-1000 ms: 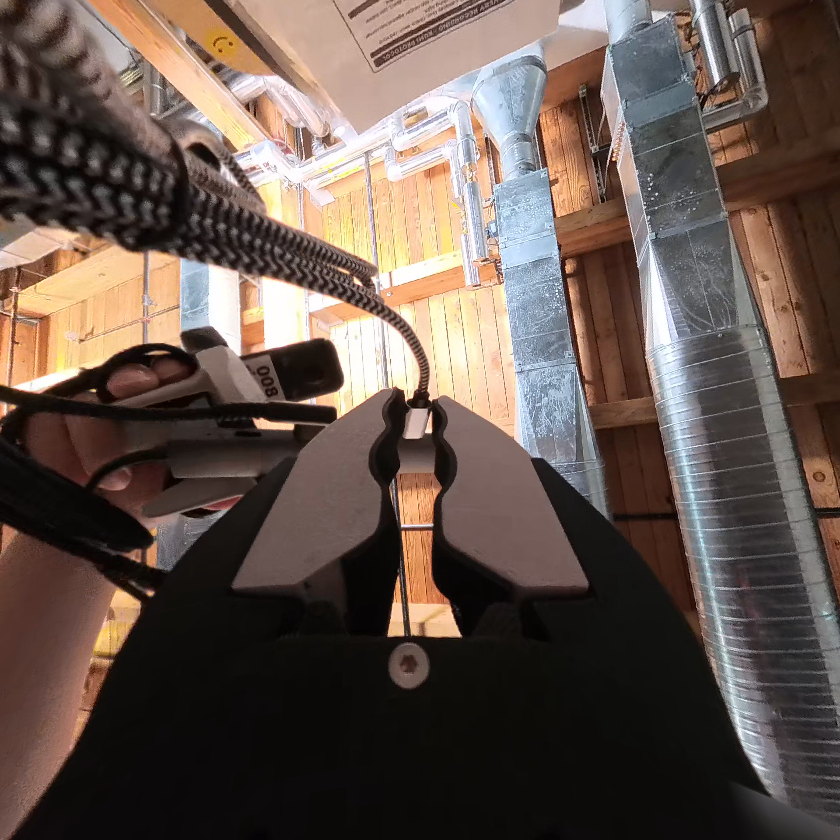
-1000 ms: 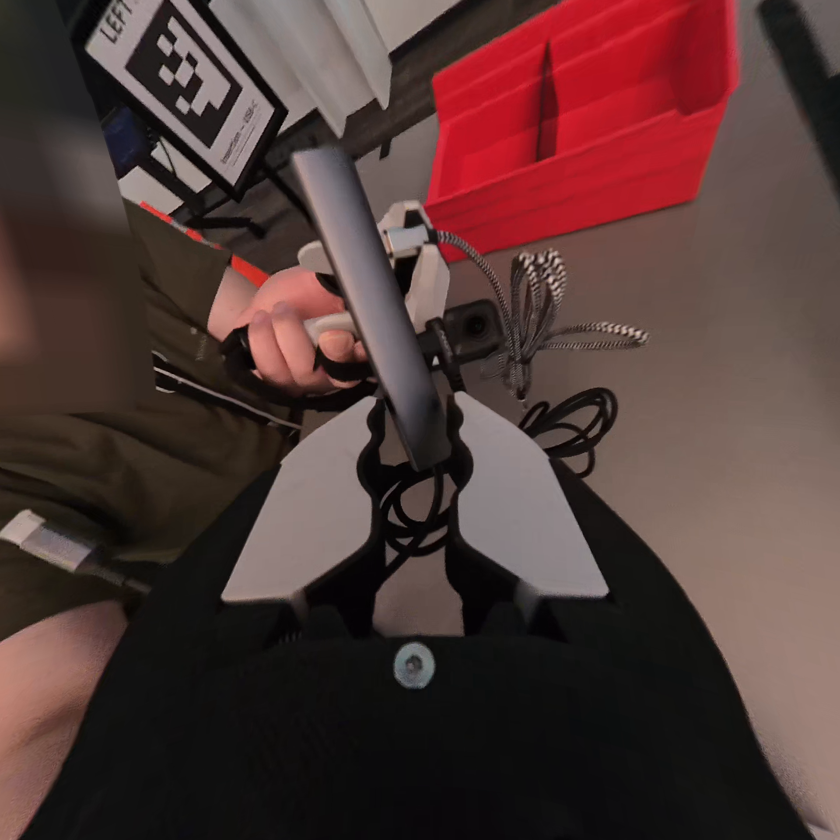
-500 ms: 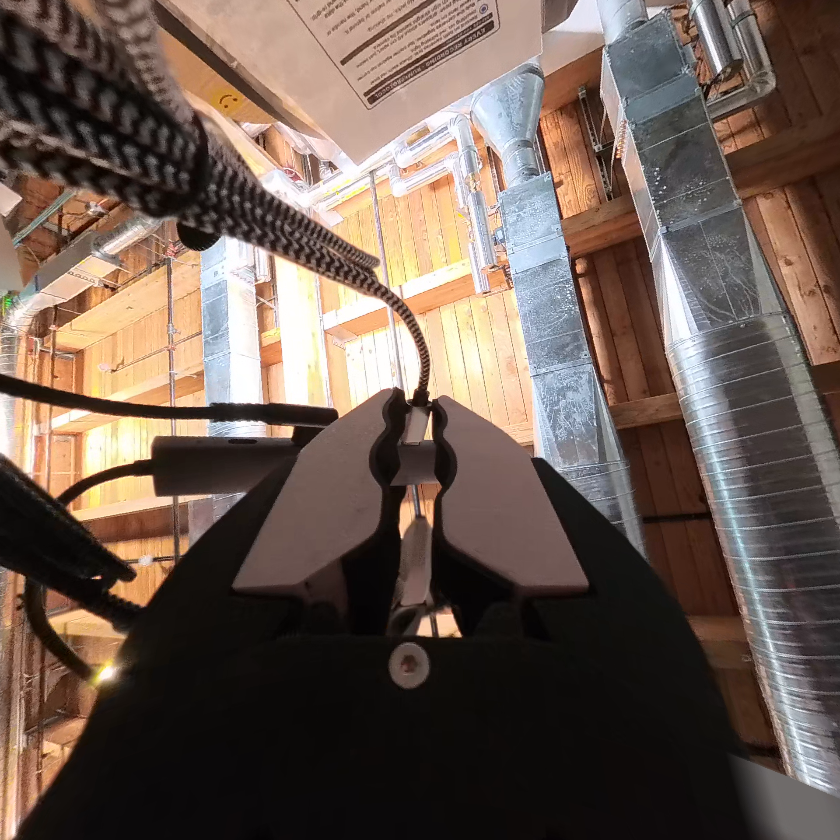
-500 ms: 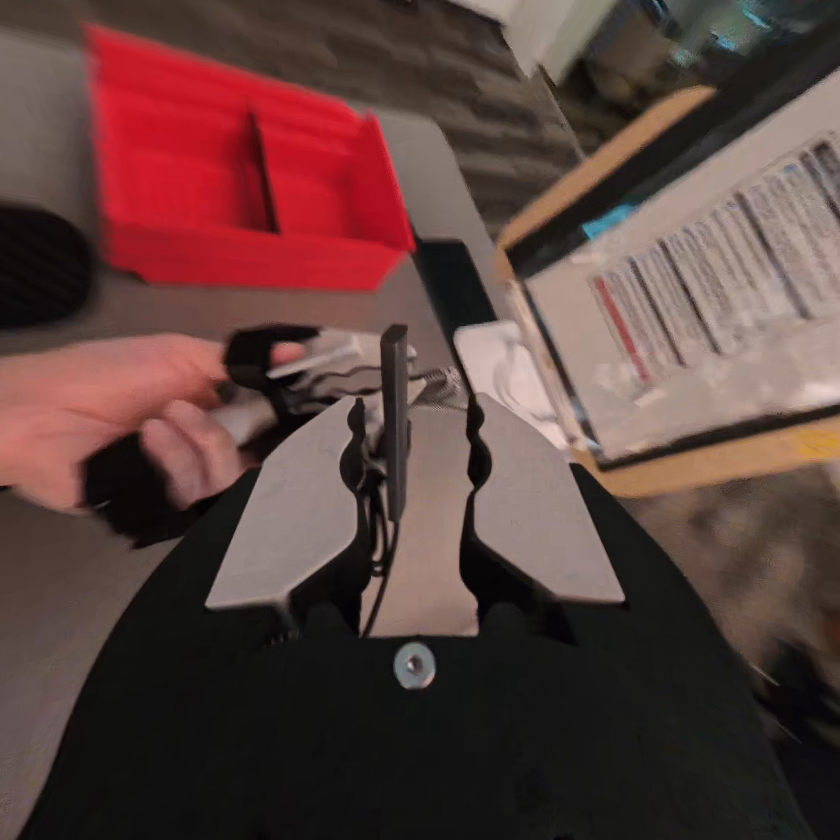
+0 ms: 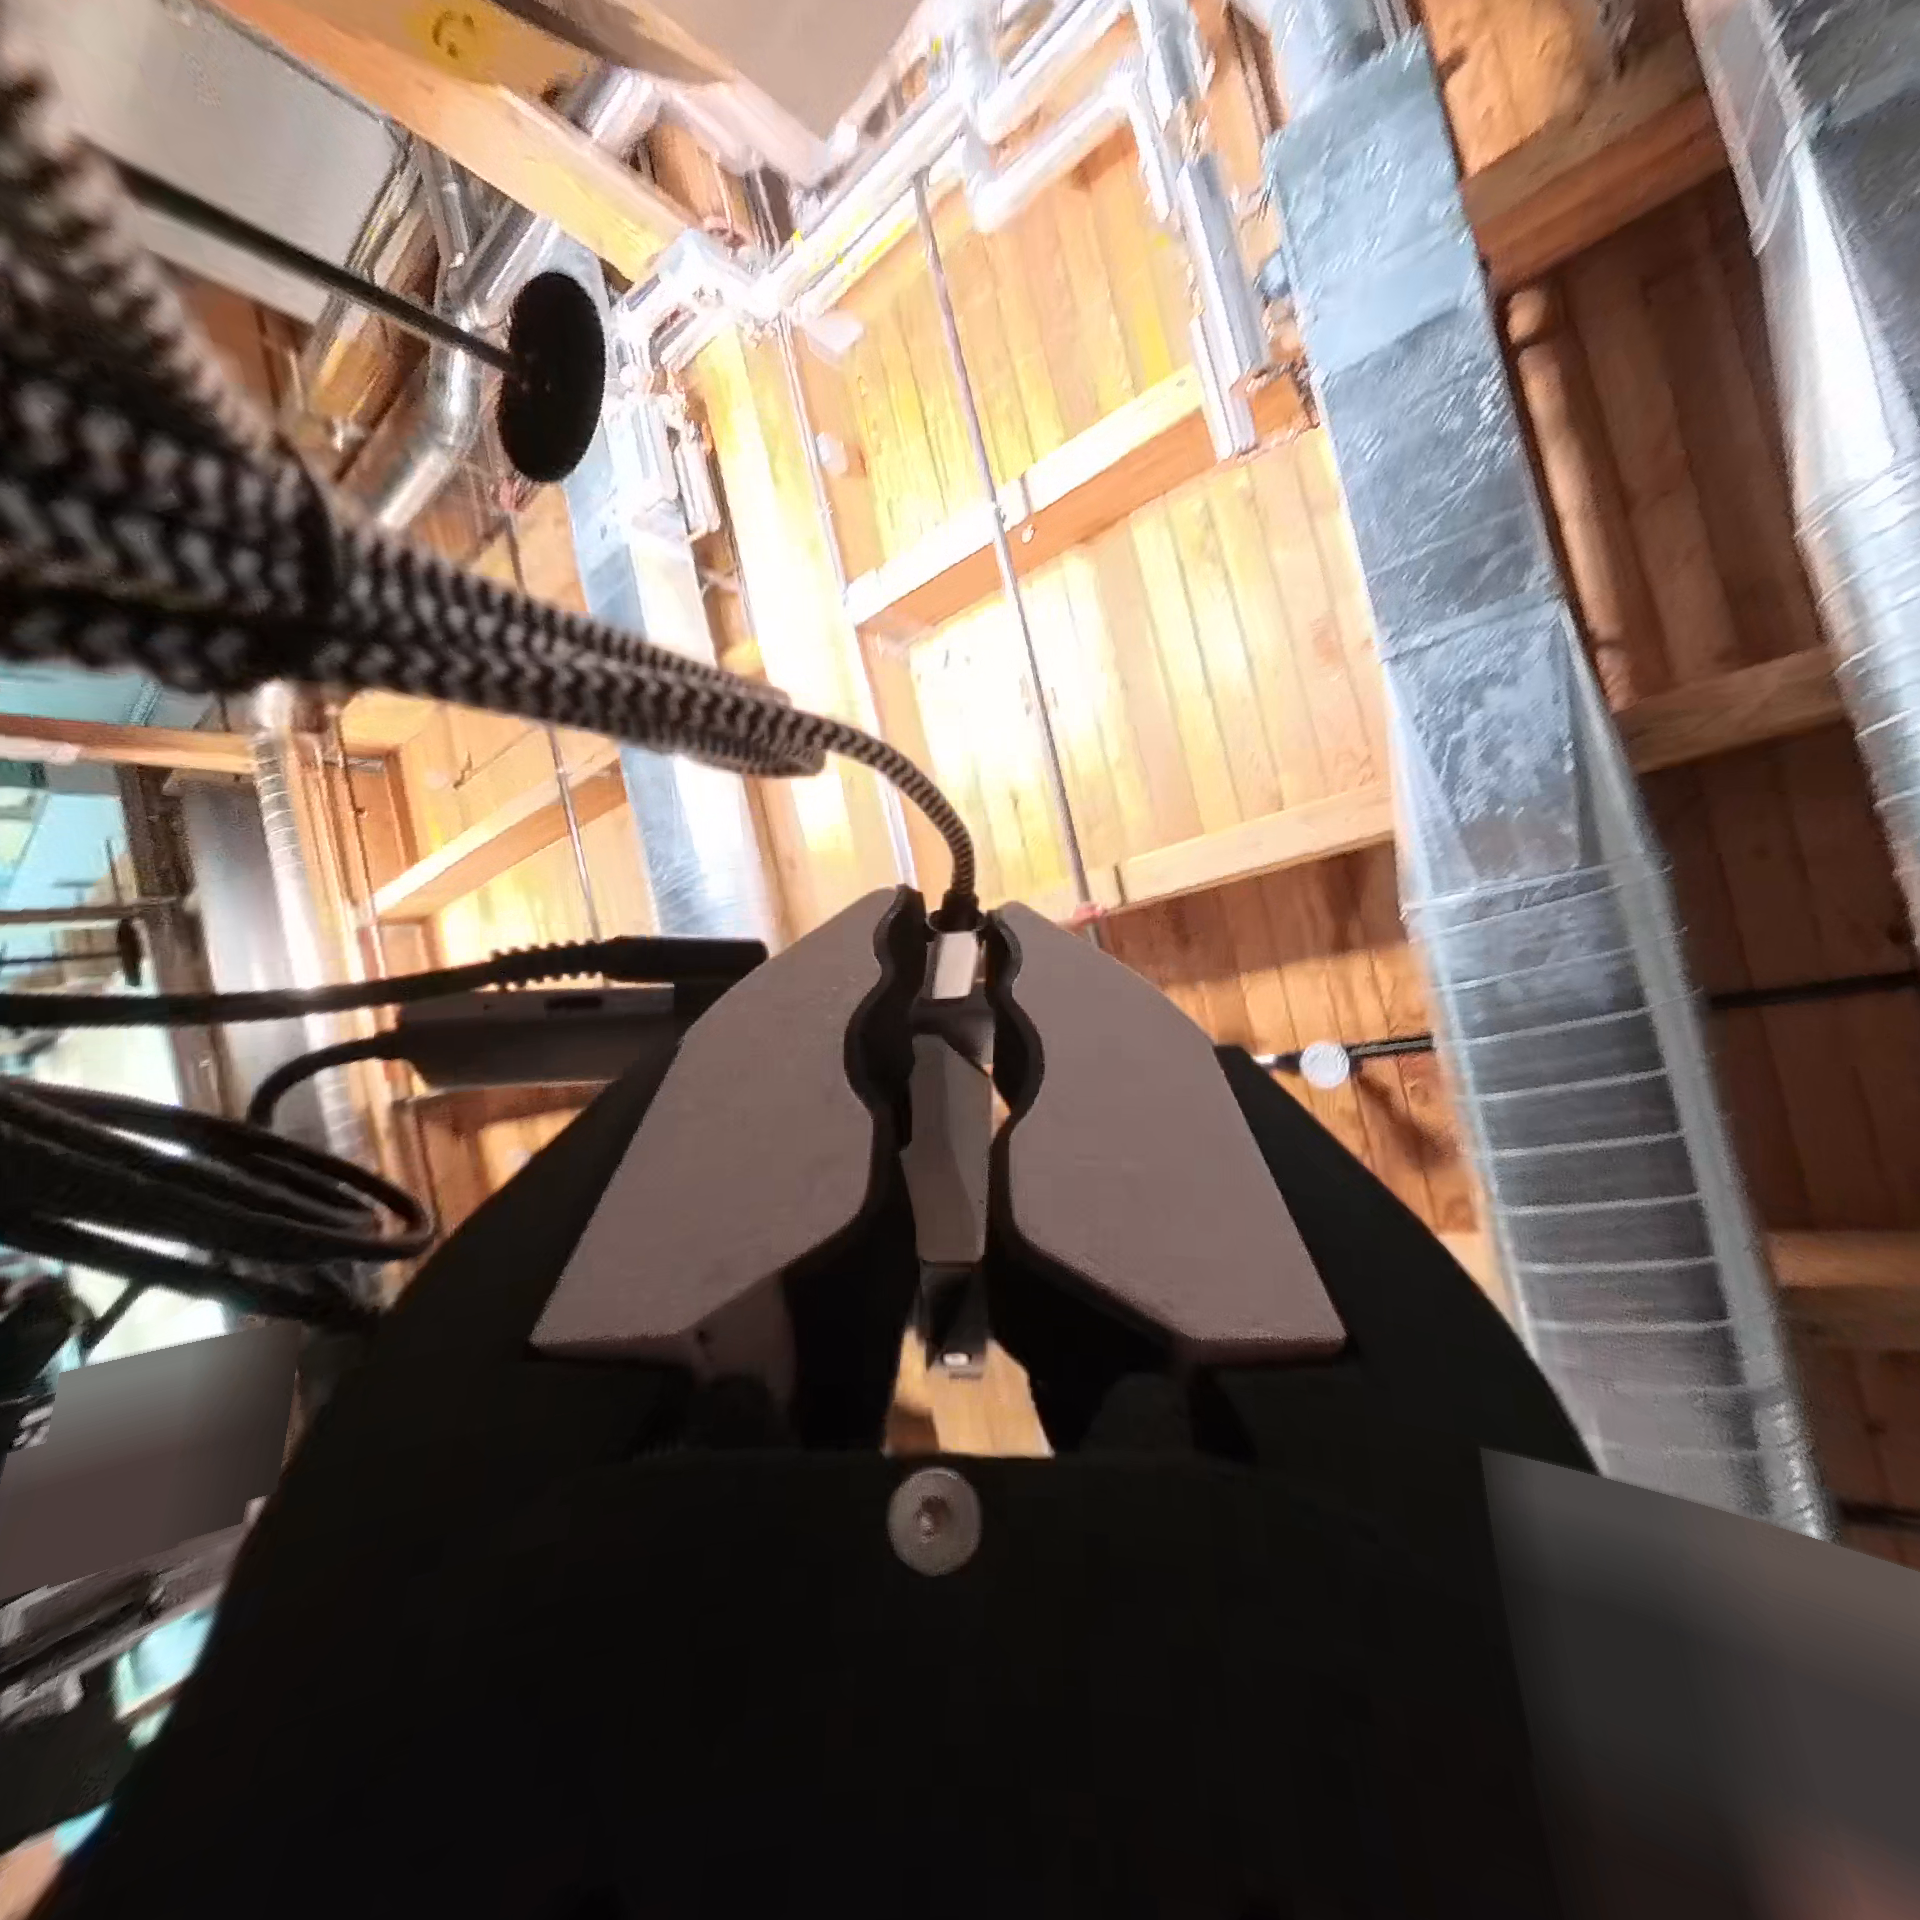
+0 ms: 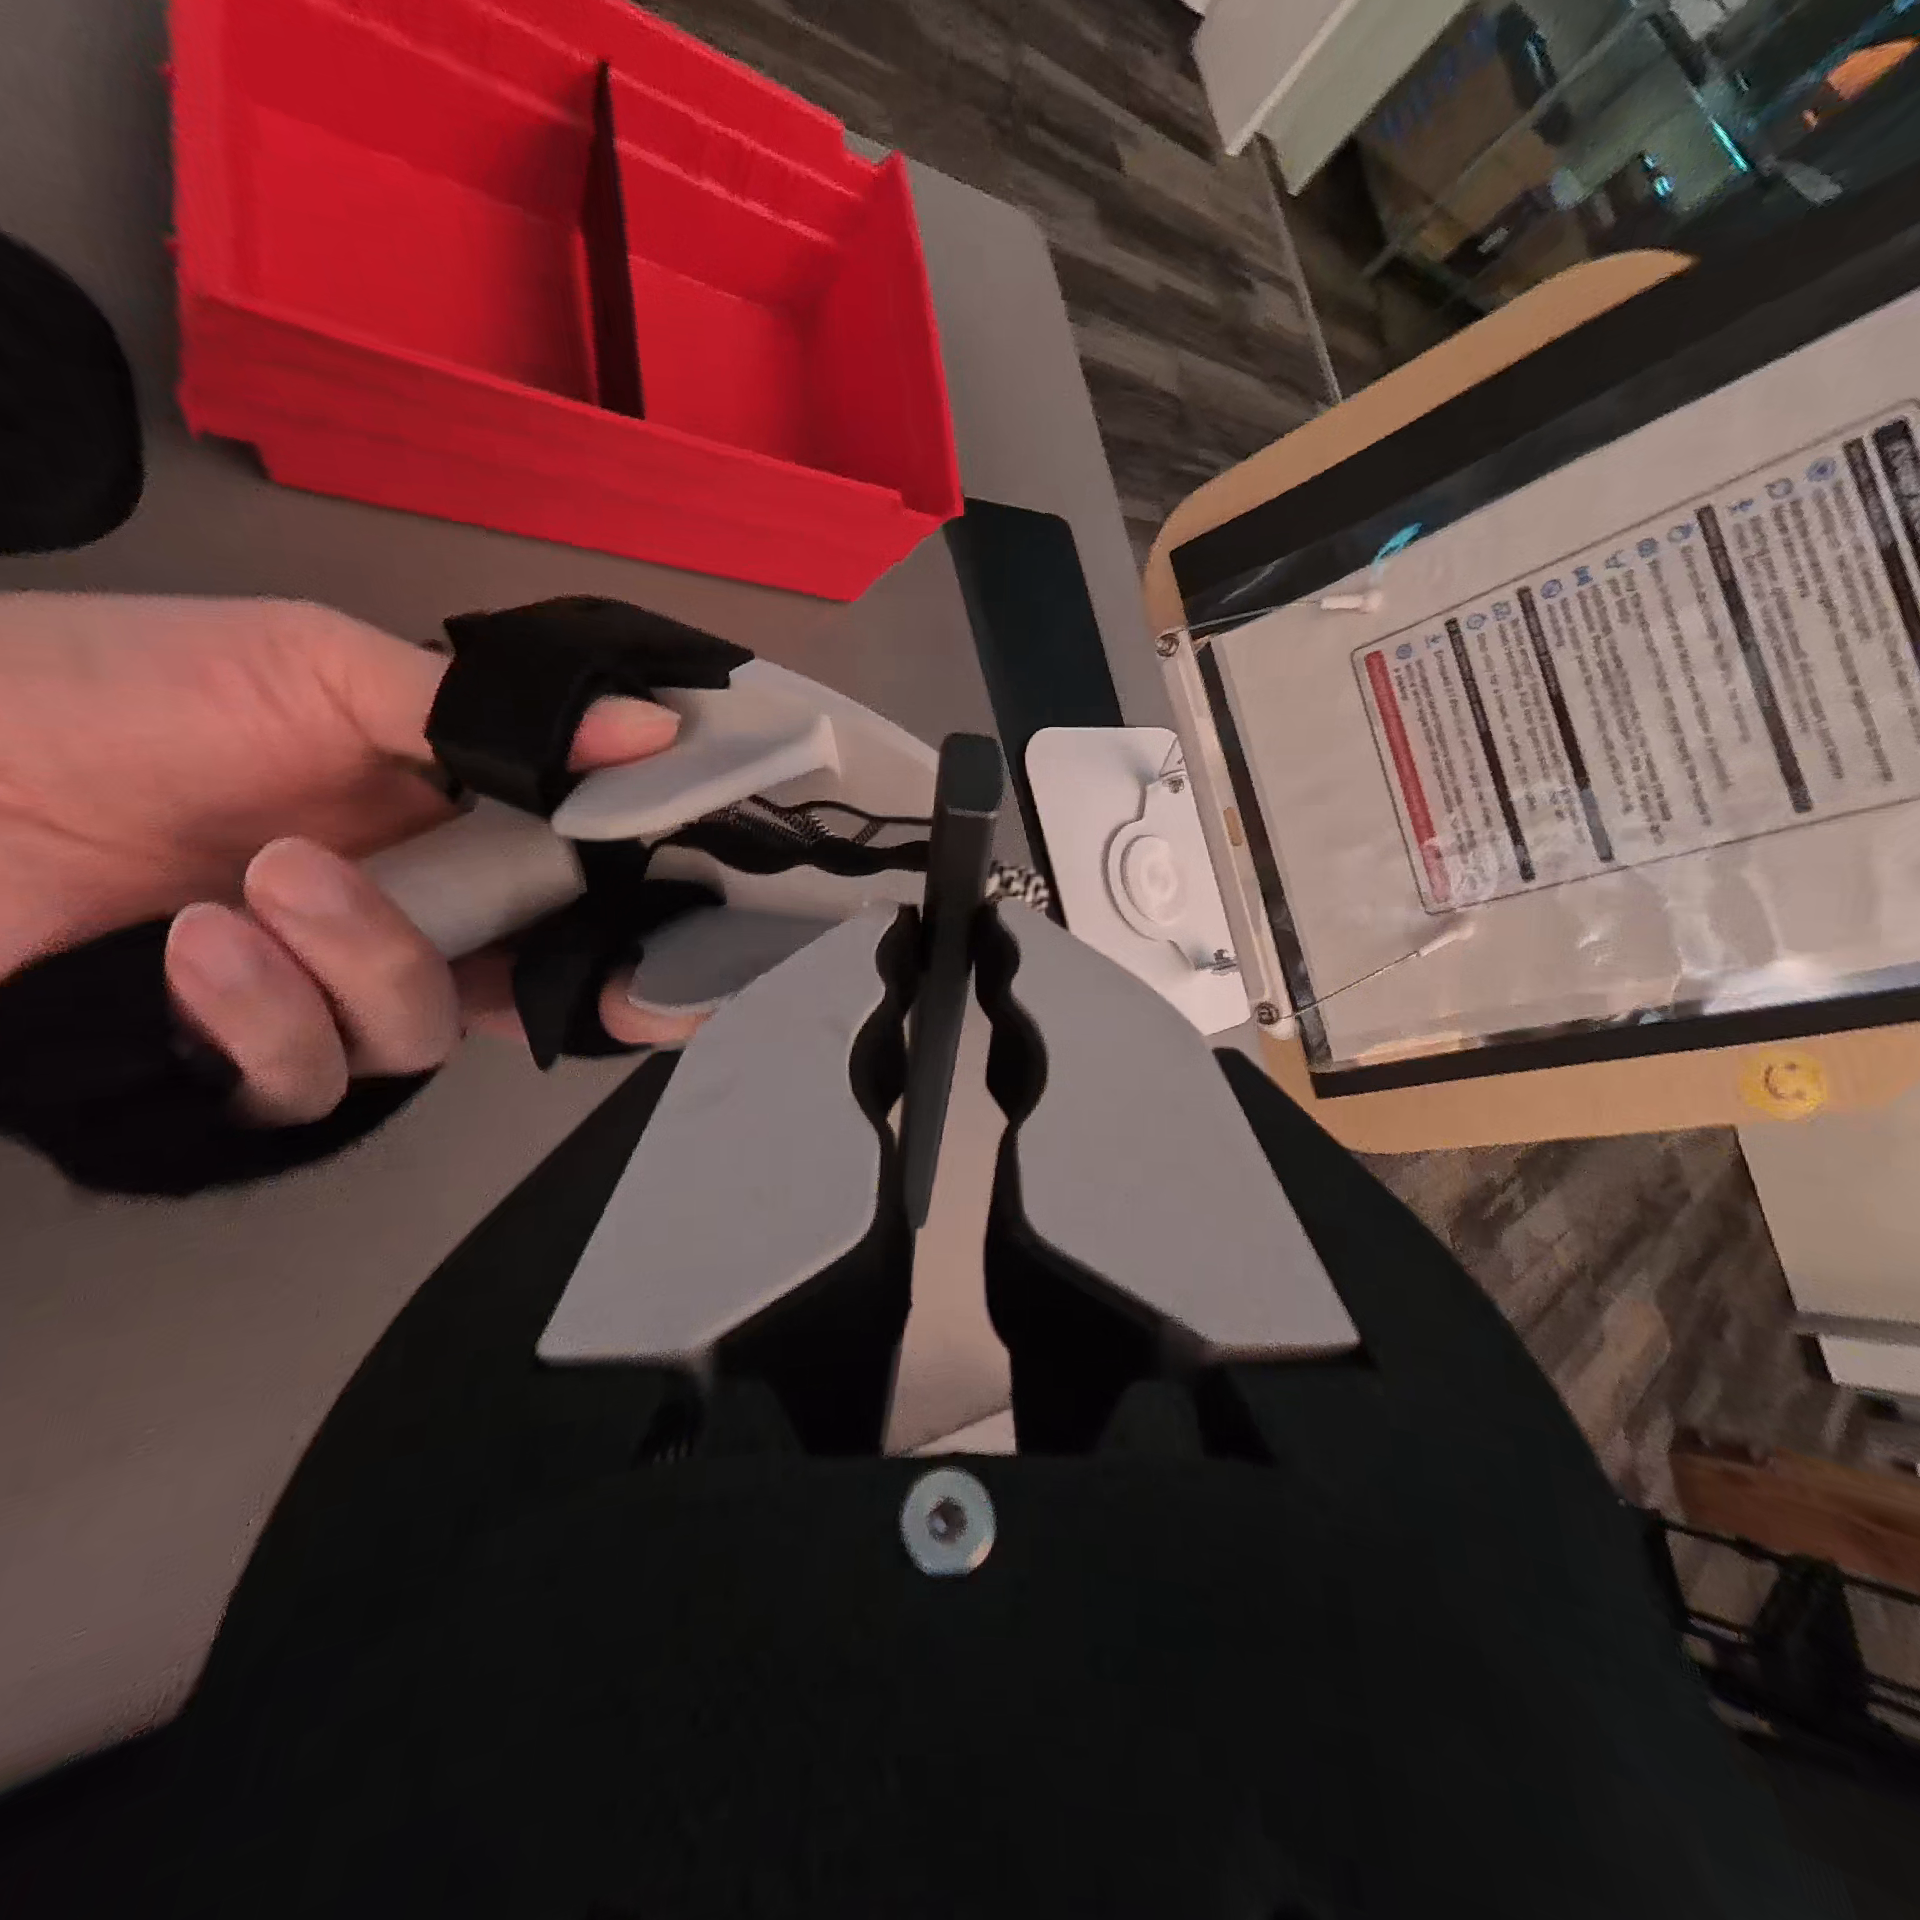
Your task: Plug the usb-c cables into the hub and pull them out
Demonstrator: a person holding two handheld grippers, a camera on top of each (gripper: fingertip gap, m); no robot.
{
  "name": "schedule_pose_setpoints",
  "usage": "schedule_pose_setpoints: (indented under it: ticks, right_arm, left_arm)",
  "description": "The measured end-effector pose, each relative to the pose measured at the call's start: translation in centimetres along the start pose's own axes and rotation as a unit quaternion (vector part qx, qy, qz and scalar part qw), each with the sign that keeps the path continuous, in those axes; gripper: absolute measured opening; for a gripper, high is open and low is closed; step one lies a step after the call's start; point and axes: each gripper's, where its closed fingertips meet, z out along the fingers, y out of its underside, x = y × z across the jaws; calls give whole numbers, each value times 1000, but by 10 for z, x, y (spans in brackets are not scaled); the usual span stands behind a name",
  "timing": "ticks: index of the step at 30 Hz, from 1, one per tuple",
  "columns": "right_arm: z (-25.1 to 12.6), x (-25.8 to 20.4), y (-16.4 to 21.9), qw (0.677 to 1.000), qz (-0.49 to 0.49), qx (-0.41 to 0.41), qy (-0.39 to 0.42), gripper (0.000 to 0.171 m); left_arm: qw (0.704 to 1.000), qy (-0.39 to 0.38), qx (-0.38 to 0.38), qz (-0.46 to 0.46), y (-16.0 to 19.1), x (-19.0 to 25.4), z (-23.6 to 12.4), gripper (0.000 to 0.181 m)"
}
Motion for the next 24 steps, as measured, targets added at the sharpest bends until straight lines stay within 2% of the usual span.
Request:
schedule_pose_setpoints:
  ticks: [1,6,12,19,24]
  right_arm:
    - [-4,2,0,1000,-5,1,-9,12]
    - [-23,5,-6,999,-9,16,-44,11]
    - [-42,2,-15,994,-43,53,-80,11]
    - [-52,-2,-27,993,-78,76,-45,11]
    - [-52,-4,-32,989,-120,87,4,12]
  left_arm:
    - [1000,-3,-17,0,4,0,2,9]
    - [994,-15,-109,17,25,6,9,9]
    - [968,-23,-221,119,48,17,11,9]
    - [924,-23,-292,244,63,31,11,8]
    - [916,-11,-308,256,66,37,9,9]
